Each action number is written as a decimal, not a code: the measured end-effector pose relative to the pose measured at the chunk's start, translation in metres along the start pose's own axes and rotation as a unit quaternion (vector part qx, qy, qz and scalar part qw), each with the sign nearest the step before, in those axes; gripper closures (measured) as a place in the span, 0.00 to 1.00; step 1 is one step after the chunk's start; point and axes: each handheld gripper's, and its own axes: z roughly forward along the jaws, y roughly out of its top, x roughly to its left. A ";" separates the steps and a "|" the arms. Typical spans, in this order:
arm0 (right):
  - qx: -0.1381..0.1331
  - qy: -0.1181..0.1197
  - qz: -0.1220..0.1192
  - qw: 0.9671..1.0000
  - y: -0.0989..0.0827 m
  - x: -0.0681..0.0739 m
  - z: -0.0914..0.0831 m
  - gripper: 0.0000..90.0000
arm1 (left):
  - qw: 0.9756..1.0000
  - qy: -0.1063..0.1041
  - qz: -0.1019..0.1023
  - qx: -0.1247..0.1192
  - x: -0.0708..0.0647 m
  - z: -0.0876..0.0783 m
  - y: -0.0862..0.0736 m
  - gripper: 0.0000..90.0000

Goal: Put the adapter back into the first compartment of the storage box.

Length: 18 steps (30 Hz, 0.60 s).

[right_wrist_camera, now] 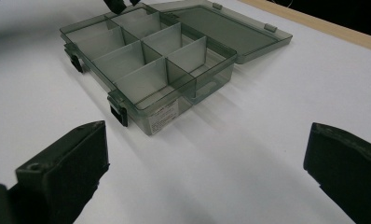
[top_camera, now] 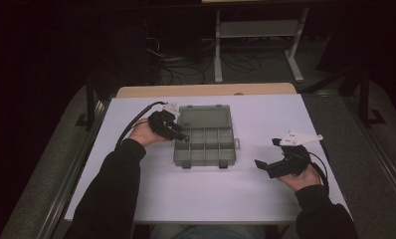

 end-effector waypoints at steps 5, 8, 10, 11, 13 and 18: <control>0.001 0.001 0.000 1.000 0.000 0.000 0.000 0.00 | 0.999 -0.002 -0.017 -0.027 0.000 -0.012 -0.004 0.41; 0.004 0.002 -0.001 1.000 0.000 0.001 0.001 0.00 | 0.999 -0.002 -0.030 -0.043 0.001 -0.018 -0.007 0.30; 0.004 0.002 -0.001 1.000 0.000 0.001 0.001 0.00 | 0.998 -0.001 -0.036 -0.048 0.002 -0.022 -0.010 0.22; 0.004 0.002 -0.001 1.000 0.000 0.001 0.001 0.00 | 0.998 0.002 -0.040 -0.053 0.001 -0.024 -0.011 0.19; 0.004 0.002 0.000 1.000 0.000 0.001 0.001 0.00 | 0.997 0.008 -0.046 -0.062 0.002 -0.027 -0.015 0.14; 0.004 0.002 -0.001 1.000 0.000 0.001 0.001 0.00 | 0.995 0.023 -0.058 -0.082 0.002 -0.038 -0.023 0.07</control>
